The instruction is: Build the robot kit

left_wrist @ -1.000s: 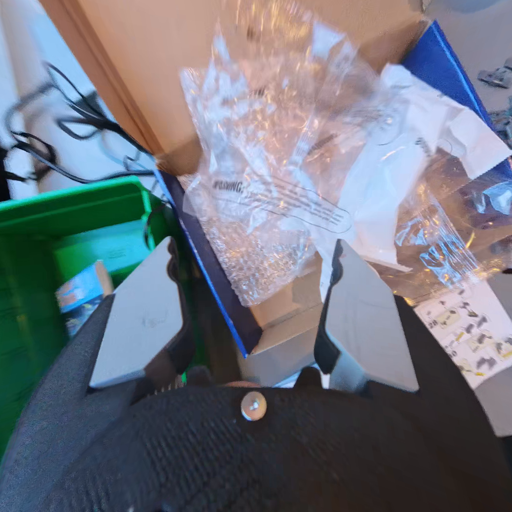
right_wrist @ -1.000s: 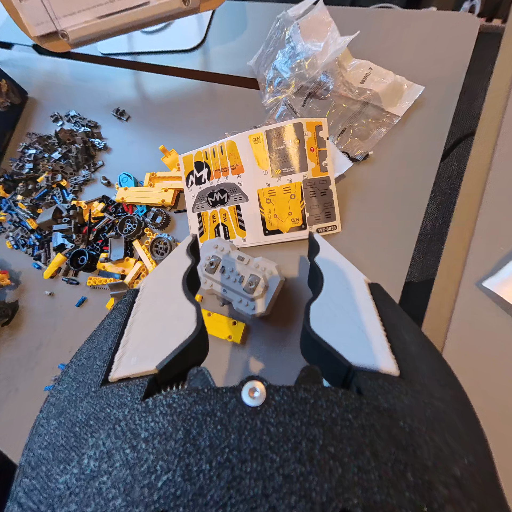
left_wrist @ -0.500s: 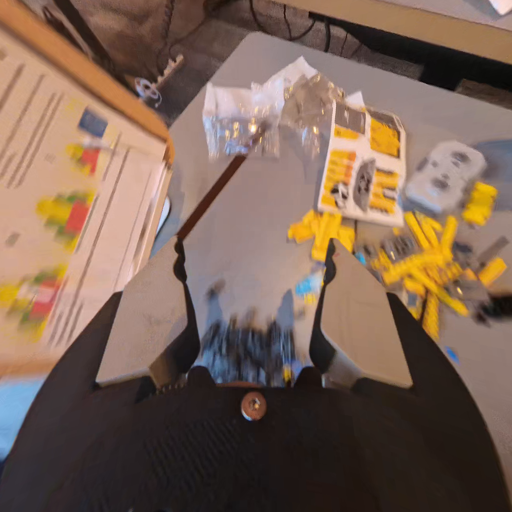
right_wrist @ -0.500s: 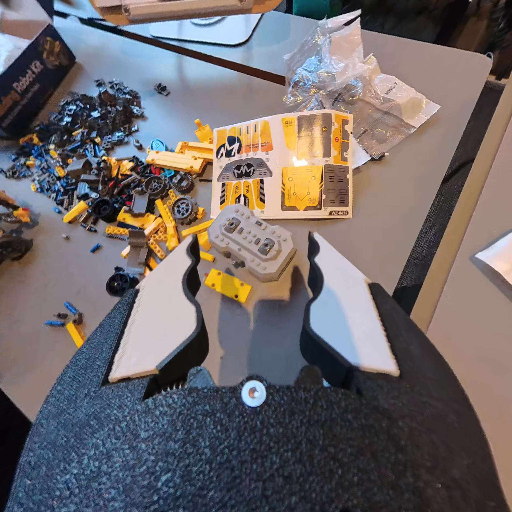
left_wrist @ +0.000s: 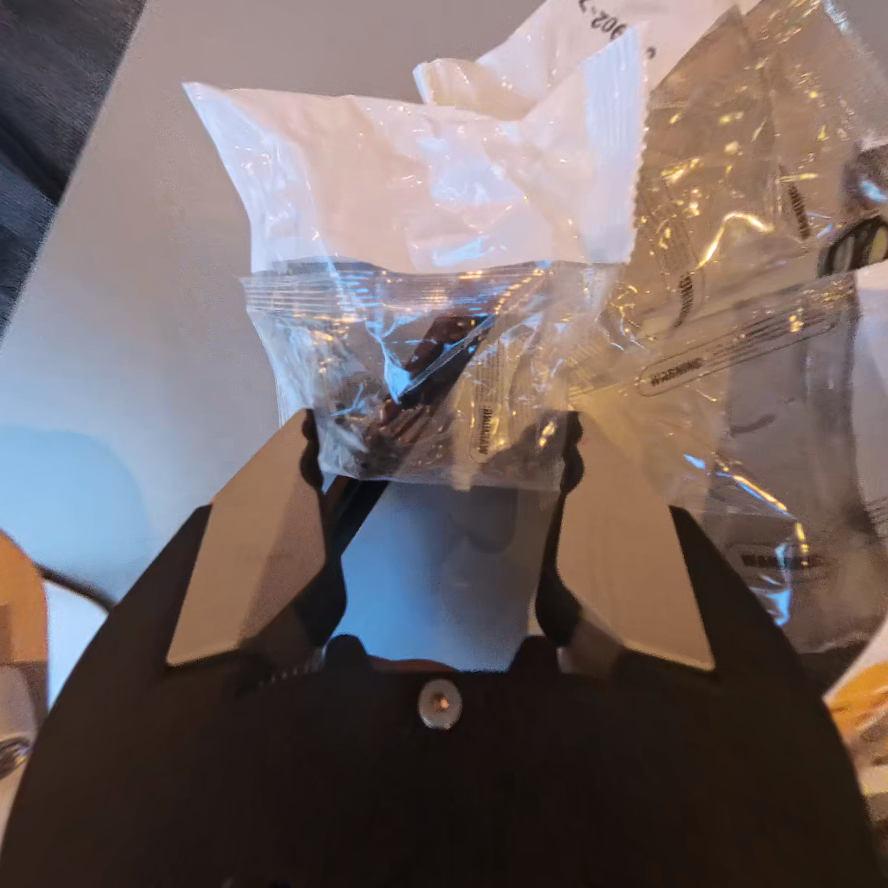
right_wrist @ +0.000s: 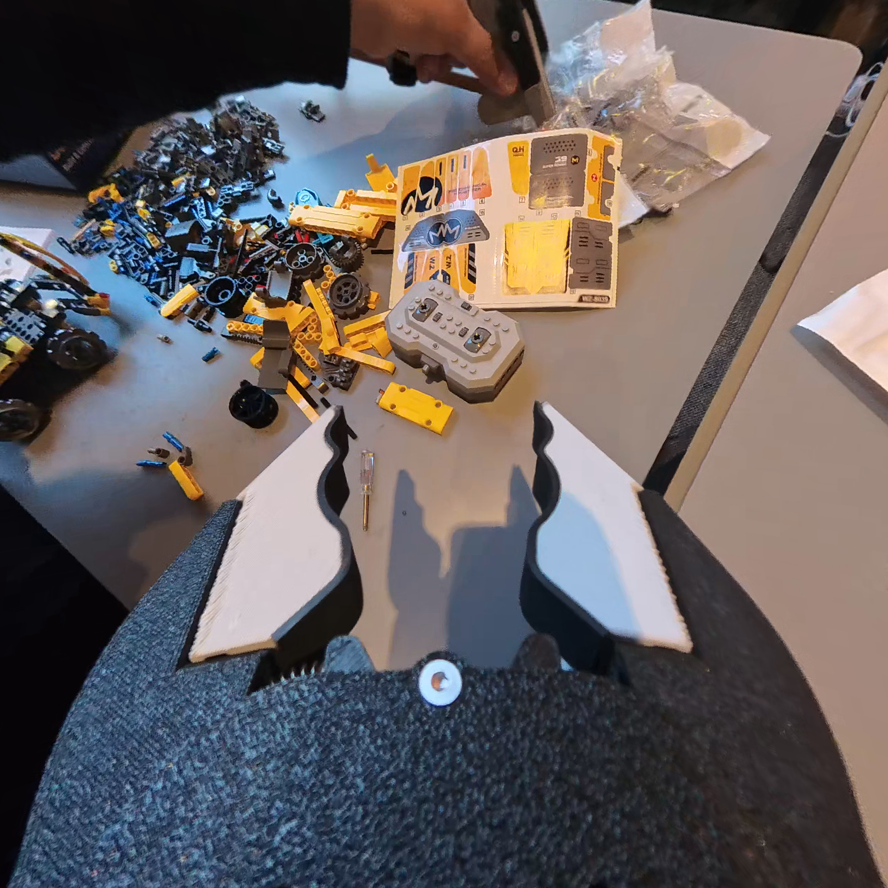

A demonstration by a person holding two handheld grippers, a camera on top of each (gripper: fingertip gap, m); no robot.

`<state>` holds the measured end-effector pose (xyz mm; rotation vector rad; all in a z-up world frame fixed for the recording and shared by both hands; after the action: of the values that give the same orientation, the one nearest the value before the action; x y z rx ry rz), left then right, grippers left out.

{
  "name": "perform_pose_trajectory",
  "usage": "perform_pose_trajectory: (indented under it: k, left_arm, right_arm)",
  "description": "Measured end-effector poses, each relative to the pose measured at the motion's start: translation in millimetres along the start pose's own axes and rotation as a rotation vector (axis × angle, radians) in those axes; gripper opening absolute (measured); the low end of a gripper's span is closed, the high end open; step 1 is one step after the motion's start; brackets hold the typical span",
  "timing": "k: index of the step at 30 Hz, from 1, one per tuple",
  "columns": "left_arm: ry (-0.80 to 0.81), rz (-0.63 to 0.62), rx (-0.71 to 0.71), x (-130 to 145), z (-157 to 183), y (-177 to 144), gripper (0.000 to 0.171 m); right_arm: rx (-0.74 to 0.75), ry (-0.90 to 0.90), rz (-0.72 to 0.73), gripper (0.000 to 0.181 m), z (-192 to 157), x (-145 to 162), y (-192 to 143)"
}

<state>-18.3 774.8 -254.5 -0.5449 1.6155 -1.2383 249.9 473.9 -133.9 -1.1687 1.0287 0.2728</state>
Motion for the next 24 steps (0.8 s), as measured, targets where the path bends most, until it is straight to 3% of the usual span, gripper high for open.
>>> perform_pose_trajectory:
  k: [3,4,7,11,14,18,22,23,24]
  left_arm:
    - [0.013,0.016,0.025,3,2,-4,0.039]
    - [0.023,0.016,0.022,6,1,-6,0.026]
    - [0.011,0.041,0.045,15,0,-16,0.009]
    - [0.012,0.126,0.056,24,-3,-47,0.003]
    - [0.075,0.171,0.029,36,-6,-91,0.003]
    - [0.155,0.266,-0.028,63,-15,-177,0.003]
    - [0.209,0.332,-0.108,114,-31,-265,0.005]
    - [0.207,0.344,-0.131,130,-37,-286,0.005]
    - [0.205,0.361,-0.169,148,-45,-308,0.005]
  right_arm:
    - [-0.029,0.004,-0.007,0.077,3,-14,12]
    - [-0.035,-0.005,-0.011,0.076,6,-23,18]
    - [-0.009,-0.037,-0.051,0.077,34,-52,50]
    - [0.090,0.046,-0.120,0.078,112,-82,113]
    - [0.101,0.148,-0.111,0.079,156,-100,161]
    - [0.064,0.311,-0.155,0.085,185,-124,235]
    - [0.109,0.381,-0.381,0.086,197,-115,297]
    - [0.104,0.386,-0.450,0.073,197,-107,306]
    - [0.112,0.355,-0.505,0.032,198,-101,310]
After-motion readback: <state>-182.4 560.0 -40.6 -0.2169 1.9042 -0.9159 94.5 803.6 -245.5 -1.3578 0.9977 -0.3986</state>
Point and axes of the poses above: each gripper's, where its closed fingertips meet, y out along the fingers, x out of its underside, z = x × y across the jaws, the point moved 5 cm from there along -y, back along the fingers, and after that the axes turned 12 degrees about -y, right-handed, at the moved point
